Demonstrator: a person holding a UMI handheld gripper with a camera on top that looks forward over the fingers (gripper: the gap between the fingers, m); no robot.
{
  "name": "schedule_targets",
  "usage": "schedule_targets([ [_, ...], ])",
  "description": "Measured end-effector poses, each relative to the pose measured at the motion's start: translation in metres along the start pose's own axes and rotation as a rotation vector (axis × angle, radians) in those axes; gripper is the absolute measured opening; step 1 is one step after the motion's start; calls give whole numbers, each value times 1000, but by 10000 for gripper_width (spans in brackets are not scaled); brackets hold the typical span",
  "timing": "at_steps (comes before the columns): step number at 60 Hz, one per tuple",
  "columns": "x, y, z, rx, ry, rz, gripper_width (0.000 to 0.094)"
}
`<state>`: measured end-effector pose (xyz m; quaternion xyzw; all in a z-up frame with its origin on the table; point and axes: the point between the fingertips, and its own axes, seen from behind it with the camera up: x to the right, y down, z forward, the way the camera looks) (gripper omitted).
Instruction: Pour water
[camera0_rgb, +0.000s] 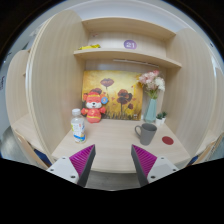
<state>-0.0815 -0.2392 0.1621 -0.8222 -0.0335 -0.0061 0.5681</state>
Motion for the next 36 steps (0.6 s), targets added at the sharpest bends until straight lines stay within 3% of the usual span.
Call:
schedule_targets([
  [13,-108,34,59,-41,-96,-3,735],
  [36,-171,1,188,-21,-125,7,731],
])
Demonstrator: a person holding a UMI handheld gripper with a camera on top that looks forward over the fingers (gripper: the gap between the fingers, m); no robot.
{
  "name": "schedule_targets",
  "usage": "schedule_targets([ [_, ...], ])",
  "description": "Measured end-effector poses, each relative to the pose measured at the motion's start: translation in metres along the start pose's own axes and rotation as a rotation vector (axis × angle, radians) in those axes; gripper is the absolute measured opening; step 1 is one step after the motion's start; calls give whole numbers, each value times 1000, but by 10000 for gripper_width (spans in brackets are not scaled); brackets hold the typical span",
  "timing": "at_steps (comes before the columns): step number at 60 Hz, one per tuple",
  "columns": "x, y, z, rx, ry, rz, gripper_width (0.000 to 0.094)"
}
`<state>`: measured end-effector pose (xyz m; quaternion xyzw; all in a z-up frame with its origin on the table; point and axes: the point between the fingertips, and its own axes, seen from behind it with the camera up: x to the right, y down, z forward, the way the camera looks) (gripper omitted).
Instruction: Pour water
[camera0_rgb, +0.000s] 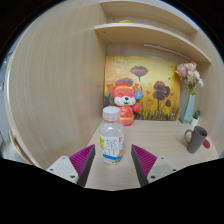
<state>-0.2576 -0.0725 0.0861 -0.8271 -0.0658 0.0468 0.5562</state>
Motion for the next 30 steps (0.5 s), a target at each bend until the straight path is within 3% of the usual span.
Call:
schedule_targets([
  [10,-4,-4,38,1,5,-8,735],
  [20,-12,-10,68,67,-32,-8,724],
  [26,-10,-23,77,154,-28,-7,560],
  [30,-12,-27,79,193,-42,-22,503],
])
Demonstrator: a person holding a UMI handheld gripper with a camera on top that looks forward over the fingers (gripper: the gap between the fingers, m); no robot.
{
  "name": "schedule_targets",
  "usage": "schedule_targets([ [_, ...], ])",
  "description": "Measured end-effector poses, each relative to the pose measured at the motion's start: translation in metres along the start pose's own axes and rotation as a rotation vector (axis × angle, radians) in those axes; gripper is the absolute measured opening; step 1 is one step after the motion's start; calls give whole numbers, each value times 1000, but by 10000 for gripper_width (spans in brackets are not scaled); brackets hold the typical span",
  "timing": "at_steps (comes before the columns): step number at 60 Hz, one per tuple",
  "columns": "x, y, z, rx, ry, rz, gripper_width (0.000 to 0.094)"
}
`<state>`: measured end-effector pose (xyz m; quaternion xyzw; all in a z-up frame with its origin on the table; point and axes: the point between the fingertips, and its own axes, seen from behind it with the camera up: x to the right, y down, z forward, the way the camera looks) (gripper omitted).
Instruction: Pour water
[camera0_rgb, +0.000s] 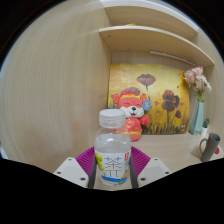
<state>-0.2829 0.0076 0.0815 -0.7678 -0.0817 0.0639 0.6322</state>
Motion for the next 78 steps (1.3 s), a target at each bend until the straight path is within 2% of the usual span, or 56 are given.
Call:
schedule_targets([
  [9,4,-1,4,32,-18,48,391],
  [23,9,-3,7,20,-61,117,389],
  [37,93,-48,-7,-3,8,328,390],
  [49,161,-76,-31,-51,-62,666,388],
  [63,224,-94,-53,-66,-121,1162,388],
  [73,256,-105,-56,-25,-175,1535,387],
  [78,270,-97,-57,-23,-168,1732,389],
])
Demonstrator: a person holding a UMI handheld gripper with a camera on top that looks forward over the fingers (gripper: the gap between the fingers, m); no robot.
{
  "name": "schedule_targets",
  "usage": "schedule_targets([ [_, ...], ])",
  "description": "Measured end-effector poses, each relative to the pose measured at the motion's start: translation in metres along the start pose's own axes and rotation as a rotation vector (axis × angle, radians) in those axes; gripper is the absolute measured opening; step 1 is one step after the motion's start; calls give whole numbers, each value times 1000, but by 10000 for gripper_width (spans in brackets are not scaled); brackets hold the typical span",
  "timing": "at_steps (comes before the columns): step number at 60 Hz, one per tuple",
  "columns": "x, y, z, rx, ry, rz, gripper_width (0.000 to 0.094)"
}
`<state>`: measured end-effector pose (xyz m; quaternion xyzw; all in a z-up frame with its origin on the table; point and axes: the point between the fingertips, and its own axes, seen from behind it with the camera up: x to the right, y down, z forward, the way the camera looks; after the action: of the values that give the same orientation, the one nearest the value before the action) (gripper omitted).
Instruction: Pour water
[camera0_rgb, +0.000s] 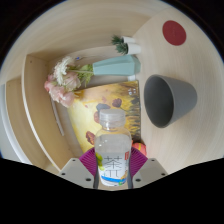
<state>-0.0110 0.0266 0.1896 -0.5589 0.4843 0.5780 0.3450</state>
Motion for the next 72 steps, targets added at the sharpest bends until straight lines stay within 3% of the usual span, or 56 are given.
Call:
schedule_targets([
  [16,29,-21,-7,34,27,396,402],
  [31,9,-32,-5,43,-17,358,403],
  [45,-58,-51,-15,65,-30,-258,403],
  [48,-67,-59,-20,62,5,-419,404],
  [64,-123,-142,-60,234,137,-1262,406],
  [72,-103,-185,-66,224,244,-1499,403],
])
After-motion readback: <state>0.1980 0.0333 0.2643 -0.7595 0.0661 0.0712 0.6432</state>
